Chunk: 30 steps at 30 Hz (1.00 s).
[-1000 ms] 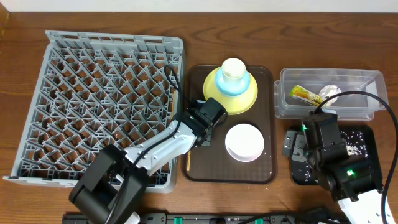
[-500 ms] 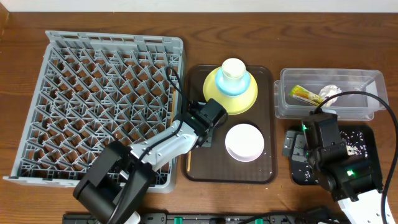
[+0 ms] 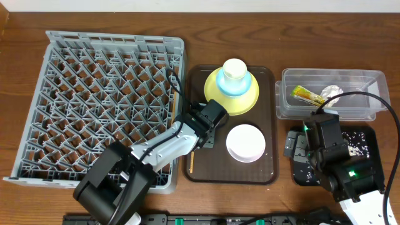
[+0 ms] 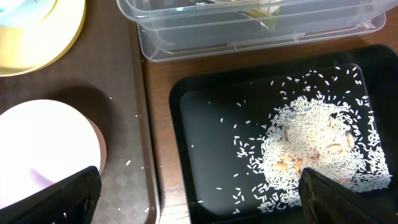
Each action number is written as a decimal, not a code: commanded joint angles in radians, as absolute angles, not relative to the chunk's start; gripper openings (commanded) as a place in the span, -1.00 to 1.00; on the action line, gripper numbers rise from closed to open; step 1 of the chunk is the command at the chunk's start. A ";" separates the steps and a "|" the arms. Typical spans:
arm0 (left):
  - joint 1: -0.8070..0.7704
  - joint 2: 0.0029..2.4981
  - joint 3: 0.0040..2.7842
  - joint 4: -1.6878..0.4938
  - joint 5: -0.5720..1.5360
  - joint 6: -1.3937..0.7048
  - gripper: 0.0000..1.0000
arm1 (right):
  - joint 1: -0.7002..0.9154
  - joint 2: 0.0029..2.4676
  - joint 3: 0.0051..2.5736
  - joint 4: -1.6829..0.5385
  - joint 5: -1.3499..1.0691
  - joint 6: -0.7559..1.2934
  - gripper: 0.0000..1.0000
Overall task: Sort waste into correct bins and load items into the dishwasher
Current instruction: 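Move the left gripper back and grasp the second wooden chopstick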
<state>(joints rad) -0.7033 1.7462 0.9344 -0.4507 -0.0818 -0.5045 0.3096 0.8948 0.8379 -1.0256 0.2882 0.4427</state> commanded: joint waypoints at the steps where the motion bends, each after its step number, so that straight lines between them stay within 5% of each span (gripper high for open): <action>1: -0.707 1.768 0.879 -0.444 -0.037 -0.537 -0.18 | 0.301 0.897 0.849 -1.026 0.299 0.440 0.99; 10: -0.706 1.769 0.852 -0.413 -0.037 -0.537 -0.70 | 0.301 0.897 0.849 -1.026 0.299 0.440 0.98; 30: -0.706 1.727 0.874 -0.383 -0.038 -0.537 -0.85 | 0.301 0.897 0.849 -1.026 0.299 0.440 0.98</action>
